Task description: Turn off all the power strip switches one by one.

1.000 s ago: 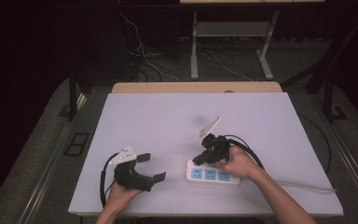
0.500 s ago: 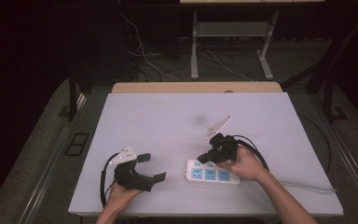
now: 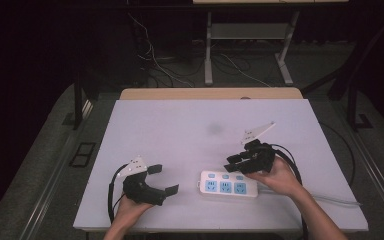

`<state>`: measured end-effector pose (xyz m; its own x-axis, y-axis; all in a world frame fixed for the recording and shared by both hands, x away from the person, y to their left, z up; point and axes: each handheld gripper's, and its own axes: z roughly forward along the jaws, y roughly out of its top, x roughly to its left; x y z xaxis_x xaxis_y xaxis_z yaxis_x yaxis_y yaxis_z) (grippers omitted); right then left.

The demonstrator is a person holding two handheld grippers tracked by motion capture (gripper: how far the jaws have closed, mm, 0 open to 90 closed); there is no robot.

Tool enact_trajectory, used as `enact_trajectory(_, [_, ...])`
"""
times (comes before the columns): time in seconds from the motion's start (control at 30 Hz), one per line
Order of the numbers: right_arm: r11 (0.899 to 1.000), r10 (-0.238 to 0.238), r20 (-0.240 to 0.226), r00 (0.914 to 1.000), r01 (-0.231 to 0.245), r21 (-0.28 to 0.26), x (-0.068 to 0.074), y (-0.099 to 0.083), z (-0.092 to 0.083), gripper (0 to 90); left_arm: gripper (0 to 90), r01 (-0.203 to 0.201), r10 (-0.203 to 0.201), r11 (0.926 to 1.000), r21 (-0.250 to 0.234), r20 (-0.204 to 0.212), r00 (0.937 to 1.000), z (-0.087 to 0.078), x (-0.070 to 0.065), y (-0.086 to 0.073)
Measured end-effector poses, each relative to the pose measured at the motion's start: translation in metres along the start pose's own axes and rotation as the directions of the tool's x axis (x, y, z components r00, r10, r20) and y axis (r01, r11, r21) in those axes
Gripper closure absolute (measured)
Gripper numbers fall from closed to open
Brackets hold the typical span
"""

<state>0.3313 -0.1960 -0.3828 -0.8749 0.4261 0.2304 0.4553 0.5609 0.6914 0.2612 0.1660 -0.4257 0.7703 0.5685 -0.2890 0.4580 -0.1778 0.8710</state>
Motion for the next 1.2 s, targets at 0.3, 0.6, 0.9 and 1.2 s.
enact_trajectory(0.3, [0.993, 0.072, 0.129, 0.9891, -0.059, -0.103, -0.001, -0.026, -0.034, 13.4, 0.0, 0.005, -0.005, 1.0000, -0.006, -0.003, 1.0000, 0.000, 0.000, 0.000])
enact_trajectory(0.6, [0.977, 0.166, 0.165, 0.9722, -0.140, -0.158, 0.001, -0.056, -0.061, 0.5, 0.0, 0.012, -0.012, 0.9999, -0.011, -0.019, 0.9998, -0.002, 0.003, 0.000])
enact_trajectory(0.9, [0.953, 0.237, 0.192, 0.9522, -0.190, -0.236, 0.009, -0.092, -0.073, 0.5, 0.0, 0.005, -0.005, 1.0000, -0.006, -0.025, 0.9997, -0.003, 0.003, 0.000])
enact_trajectory(1.2, [0.937, 0.286, 0.249, 0.9253, -0.215, -0.275, 0.017, -0.125, -0.071, 0.6, 0.0, 0.003, -0.003, 1.0000, -0.004, -0.024, 0.9997, -0.003, 0.003, 0.000])
